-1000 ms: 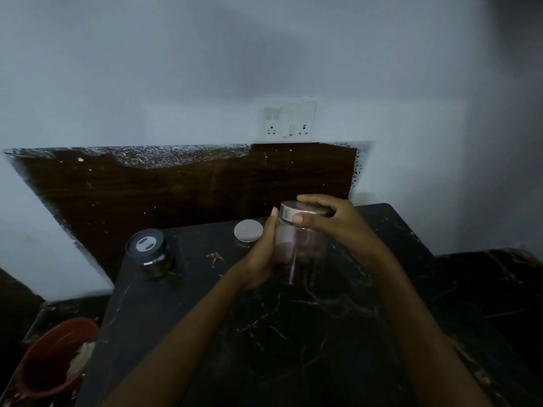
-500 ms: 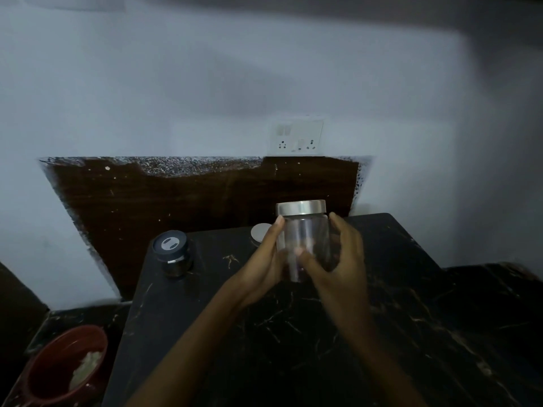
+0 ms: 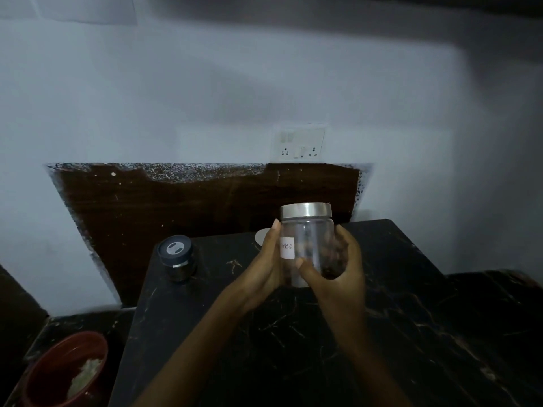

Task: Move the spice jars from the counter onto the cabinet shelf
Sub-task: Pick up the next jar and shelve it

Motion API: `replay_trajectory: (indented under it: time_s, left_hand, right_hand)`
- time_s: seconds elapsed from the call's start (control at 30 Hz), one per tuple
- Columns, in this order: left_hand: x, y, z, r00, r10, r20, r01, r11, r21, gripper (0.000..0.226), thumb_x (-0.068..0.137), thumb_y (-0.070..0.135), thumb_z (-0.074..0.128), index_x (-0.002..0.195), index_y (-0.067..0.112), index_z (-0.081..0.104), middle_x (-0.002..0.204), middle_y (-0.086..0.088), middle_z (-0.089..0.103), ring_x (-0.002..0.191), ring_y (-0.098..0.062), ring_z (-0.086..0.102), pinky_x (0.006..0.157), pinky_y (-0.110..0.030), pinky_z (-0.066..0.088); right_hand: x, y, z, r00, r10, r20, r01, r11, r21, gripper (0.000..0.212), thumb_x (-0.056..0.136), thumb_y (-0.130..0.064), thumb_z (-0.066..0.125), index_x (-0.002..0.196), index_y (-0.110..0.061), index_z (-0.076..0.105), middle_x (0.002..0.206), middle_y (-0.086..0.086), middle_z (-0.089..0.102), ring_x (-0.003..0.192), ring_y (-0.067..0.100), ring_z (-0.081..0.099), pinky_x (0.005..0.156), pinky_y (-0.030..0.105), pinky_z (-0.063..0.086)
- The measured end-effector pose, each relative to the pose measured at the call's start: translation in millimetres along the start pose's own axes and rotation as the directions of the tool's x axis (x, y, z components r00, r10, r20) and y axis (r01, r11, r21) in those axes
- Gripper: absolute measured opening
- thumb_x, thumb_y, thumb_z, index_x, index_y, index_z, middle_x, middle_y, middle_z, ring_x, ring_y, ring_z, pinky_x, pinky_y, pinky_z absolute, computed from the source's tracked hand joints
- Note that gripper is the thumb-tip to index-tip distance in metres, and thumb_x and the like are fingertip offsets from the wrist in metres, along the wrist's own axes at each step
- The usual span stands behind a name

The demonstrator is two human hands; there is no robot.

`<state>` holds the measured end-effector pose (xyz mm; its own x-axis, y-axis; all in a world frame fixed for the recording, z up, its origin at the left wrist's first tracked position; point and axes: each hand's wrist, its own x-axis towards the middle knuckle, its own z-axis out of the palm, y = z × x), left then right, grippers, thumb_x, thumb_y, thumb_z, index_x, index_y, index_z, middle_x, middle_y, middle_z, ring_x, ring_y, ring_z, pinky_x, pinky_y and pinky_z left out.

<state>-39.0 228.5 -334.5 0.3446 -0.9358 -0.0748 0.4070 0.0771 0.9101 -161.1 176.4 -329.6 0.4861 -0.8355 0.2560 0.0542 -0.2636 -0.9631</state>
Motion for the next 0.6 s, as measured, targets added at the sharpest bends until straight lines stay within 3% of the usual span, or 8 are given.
replay_trajectory:
  time_s: [0.1,0.2,0.37,0.53,0.6]
  left_hand:
    - [-0.9,-2.4,3.5,0.999,-0.030,-0.014,0.029,0.997,-0.076,0.069,0.074,0.070,0.044,0.125,0.024,0.052,0.123,-0.010,0.064,0.115,-0.023,0.061,0.093,-0.040,0.049]
    - [-3.0,-2.8,8.4,1.000,-0.018,-0.009,0.017,0.995,-0.100,0.077,0.062,0.066,0.056,0.124,0.020,0.054,0.120,-0.012,0.065,0.114,-0.025,0.061,0.092,-0.040,0.049]
    - [-4.7,-1.5,14.2,1.000,0.026,0.018,-0.023,0.989,-0.147,0.088,0.047,0.065,0.080,0.120,0.022,0.057,0.116,-0.011,0.068,0.109,-0.024,0.064,0.087,-0.039,0.053]
    - [-4.8,-2.9,18.7,0.998,0.067,-0.013,-0.068,0.997,-0.046,0.098,0.048,0.067,0.078,0.130,0.025,0.047,0.125,-0.012,0.062,0.114,-0.026,0.061,0.083,-0.037,0.054]
    - [-5.9,-2.8,19.8,0.997,0.077,-0.026,-0.077,0.997,0.004,0.101,0.049,0.069,0.076,0.133,0.023,0.045,0.128,-0.012,0.059,0.115,-0.026,0.060,0.084,-0.035,0.054]
  right_hand:
    - [-3.0,-2.9,-2.4,0.998,0.050,0.034,-0.054,0.989,0.140,0.063,0.075,-0.013,0.073,0.127,-0.032,0.041,0.119,-0.012,0.054,0.105,0.007,0.058,0.081,0.030,0.054]
    - [-5.0,-5.7,-5.6,0.992,0.086,0.097,-0.106,0.969,0.223,0.057,0.069,-0.027,0.067,0.120,-0.036,0.044,0.114,-0.013,0.057,0.096,0.001,0.063,0.068,0.020,0.056]
    - [-4.4,-6.0,-13.9,0.974,0.134,0.184,-0.174,0.960,0.222,0.067,0.071,-0.037,0.064,0.133,-0.033,0.041,0.125,-0.008,0.055,0.099,0.001,0.061,0.064,0.014,0.052]
    - [-9.1,-10.4,-23.3,0.948,0.167,0.269,-0.213,0.965,0.151,0.098,0.063,-0.040,0.072,0.145,-0.039,0.018,0.133,-0.011,0.043,0.115,0.007,0.050,0.080,0.020,0.047]
    - [-11.0,-8.6,-24.1,0.945,0.159,0.286,-0.187,0.979,0.076,0.103,0.067,-0.032,0.079,0.147,-0.038,0.014,0.130,-0.013,0.043,0.113,0.004,0.048,0.080,0.017,0.046]
